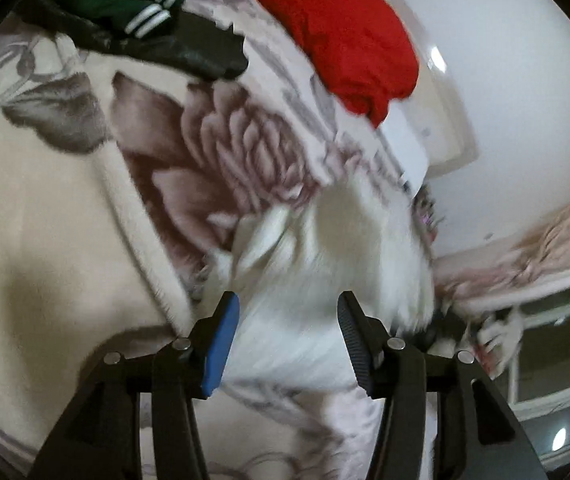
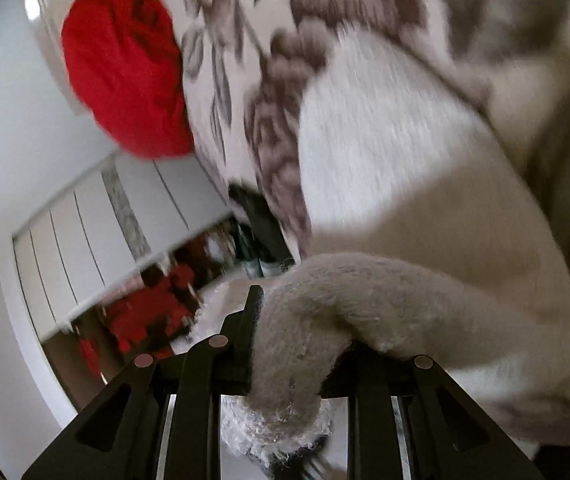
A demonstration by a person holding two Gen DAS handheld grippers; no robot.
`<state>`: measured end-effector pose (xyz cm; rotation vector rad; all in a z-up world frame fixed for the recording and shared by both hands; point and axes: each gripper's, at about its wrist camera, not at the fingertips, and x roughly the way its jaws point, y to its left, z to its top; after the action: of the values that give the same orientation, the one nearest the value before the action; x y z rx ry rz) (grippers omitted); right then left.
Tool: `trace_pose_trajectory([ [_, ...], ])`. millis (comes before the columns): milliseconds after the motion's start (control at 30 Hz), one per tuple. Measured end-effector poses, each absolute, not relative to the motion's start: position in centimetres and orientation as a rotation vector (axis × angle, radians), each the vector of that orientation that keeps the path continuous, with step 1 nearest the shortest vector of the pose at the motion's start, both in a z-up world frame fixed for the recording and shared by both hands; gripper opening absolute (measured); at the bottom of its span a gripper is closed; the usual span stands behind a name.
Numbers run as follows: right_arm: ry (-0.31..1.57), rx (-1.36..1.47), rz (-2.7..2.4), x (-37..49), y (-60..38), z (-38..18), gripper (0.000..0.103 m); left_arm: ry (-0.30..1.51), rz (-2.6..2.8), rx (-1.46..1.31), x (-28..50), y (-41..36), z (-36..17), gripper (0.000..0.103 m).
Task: Fold large clothes
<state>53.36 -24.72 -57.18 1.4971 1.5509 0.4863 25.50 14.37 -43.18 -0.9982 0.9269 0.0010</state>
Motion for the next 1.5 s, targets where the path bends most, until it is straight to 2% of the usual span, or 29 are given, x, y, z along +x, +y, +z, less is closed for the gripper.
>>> trace_pose_trajectory([
  [167,1.592,1.538,0.363,57.3,-24.5,-61.3,0.021,0.953,-0.039,-1.053,26.8,10.8,-45.8,0.048],
  [267,1.671,1.54,0.367,58.8,-23.6,-63.1,0.021,0.971,-0.052,-0.984,29.5,8.0,-45.9,0.048],
  [367,1.74,1.576,0.357,59.7,-23.8,-64.0,0.028,1.036,-0.003,-0.9,32.6,6.3,-48.0,0.048],
  [433,1.769,1.589,0.405,60.4,-24.0,-63.8,0.039,1.075,0.04,-0.881,33.6,6.2,-49.5,0.048],
  [500,1.763,1.543,0.527,61.7,-24.3,-62.0,0.066,1.107,0.071,-0.865,34.0,6.4,-50.6,0.049],
  [567,1.726,1.356,0.617,63.0,-25.1,-59.4,0.073,1.116,0.074,-0.861,33.7,6.6,-51.2,0.05],
  [700,1.661,0.778,0.721,63.8,-24.7,-54.6,0.083,1.121,0.078,-0.835,32.8,6.2,-51.2,0.051],
  [833,1.653,0.314,0.786,62.5,-21.0,-56.0,0.086,1.124,0.09,-0.818,32.8,5.8,-51.1,0.052],
  [933,1.664,0.244,0.838,62.9,-18.8,-59.9,0.095,1.127,0.087,-0.811,32.9,5.7,-51.1,0.052],
  [1100,1.751,0.5,0.99,65.5,-15.1,-65.4,0.103,1.123,0.113,-0.787,32.5,6.1,-51.0,0.053],
  [1167,1.737,0.537,1.012,66.0,-13.7,-65.8,0.103,1.109,0.15,-0.782,31.8,6.5,-50.8,0.058],
  [1200,1.718,0.549,1.012,66.0,-13.1,-65.6,0.101,1.105,0.169,-0.776,31.6,6.7,-50.7,0.062],
  [1233,1.706,0.587,1.004,66.0,-12.9,-65.5,0.094,1.098,0.207,-0.757,30.9,7.0,-50.4,0.062],
  [1267,1.696,0.651,0.989,65.9,-13.1,-65.3,0.069,1.092,0.232,-0.743,30.4,7.2,-50.2,0.062],
  [1300,1.686,0.771,0.933,65.5,-13.9,-65.0,0.055,1.085,0.263,-0.731,29.8,7.6,-50.0,0.062],
  [1400,1.657,1.019,0.782,63.0,-16.3,-64.2,0.045,1.069,0.335,-0.685,28.0,8.3,-49.4,0.063],
  [1500,1.574,1.334,0.635,57.7,-19.9,-63.3,0.044,1.089,0.393,-0.643,26.0,9.1,-49.4,0.064],
])
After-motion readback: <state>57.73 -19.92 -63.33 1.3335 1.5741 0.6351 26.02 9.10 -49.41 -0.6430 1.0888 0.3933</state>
